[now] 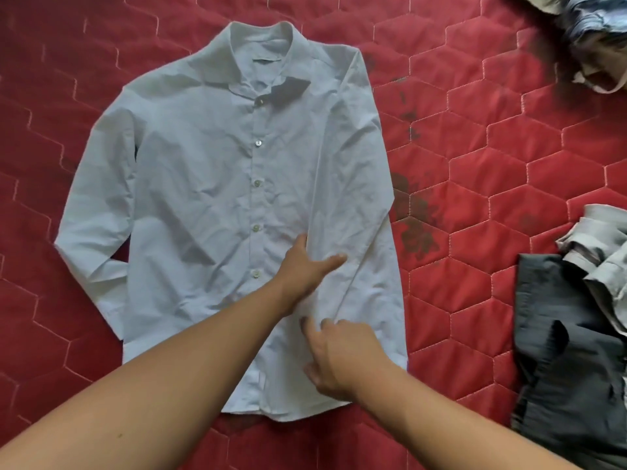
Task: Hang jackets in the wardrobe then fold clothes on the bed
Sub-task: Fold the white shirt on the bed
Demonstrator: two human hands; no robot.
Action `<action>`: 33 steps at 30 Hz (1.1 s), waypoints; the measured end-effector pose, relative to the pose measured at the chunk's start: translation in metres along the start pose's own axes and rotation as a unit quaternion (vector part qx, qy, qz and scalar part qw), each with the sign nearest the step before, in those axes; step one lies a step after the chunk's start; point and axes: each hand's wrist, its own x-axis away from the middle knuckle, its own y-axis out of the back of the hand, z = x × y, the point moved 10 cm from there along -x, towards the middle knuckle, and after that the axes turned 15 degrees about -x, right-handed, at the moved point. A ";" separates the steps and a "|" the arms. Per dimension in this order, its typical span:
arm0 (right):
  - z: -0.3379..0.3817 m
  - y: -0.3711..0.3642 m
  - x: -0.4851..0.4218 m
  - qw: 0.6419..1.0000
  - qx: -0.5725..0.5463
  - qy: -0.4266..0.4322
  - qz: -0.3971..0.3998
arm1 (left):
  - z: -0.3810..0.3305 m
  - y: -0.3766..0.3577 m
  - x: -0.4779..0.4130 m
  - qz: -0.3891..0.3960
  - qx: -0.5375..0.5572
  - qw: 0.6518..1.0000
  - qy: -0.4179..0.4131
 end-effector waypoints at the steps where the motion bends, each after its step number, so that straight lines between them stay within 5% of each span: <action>1: 0.011 -0.007 0.002 1.000 -0.015 0.005 0.010 | 0.002 -0.002 0.001 -0.002 -0.042 0.999 -0.007; 4: 0.019 -0.029 0.005 0.992 -0.100 -0.047 0.062 | 0.010 0.008 0.010 -0.030 -0.087 0.996 0.005; 6: -0.008 -0.031 0.003 0.969 -0.209 -0.135 0.005 | 0.023 0.022 0.013 -0.040 -0.086 0.995 0.020; 8: -0.054 -0.024 0.006 0.892 -0.354 -0.240 -0.143 | 0.040 0.032 0.017 -0.016 -0.109 0.993 0.039; 10: -0.085 -0.022 0.015 0.772 -0.487 -0.325 -0.249 | 0.061 0.035 0.026 0.032 -0.140 0.987 0.074; 12: -0.093 -0.033 0.011 0.669 -0.597 -0.349 -0.272 | 0.084 0.034 0.038 0.076 -0.142 0.981 0.110; 14: -0.087 -0.045 0.000 0.638 -0.644 -0.358 -0.221 | 0.103 0.030 0.049 0.107 -0.110 0.980 0.126; 16: -0.082 -0.048 -0.002 0.656 -0.639 -0.359 -0.181 | 0.116 0.023 0.058 0.127 -0.071 0.981 0.132; 22: -0.098 -0.014 0.033 0.721 -0.536 -0.341 -0.278 | 0.130 -0.003 0.079 0.133 0.014 0.984 0.116; 27: -0.085 -0.029 0.028 0.829 -0.395 -0.350 -0.187 | 0.113 0.083 0.084 -0.106 -0.099 0.989 0.035; 31: -0.085 -0.014 0.025 0.845 -0.240 -0.425 -0.219 | 0.113 0.201 0.099 -0.314 -0.158 0.936 -0.009; 33: -0.062 0.008 0.011 0.879 -0.104 -0.383 -0.263 | 0.132 0.256 0.106 -0.395 -0.158 0.905 0.016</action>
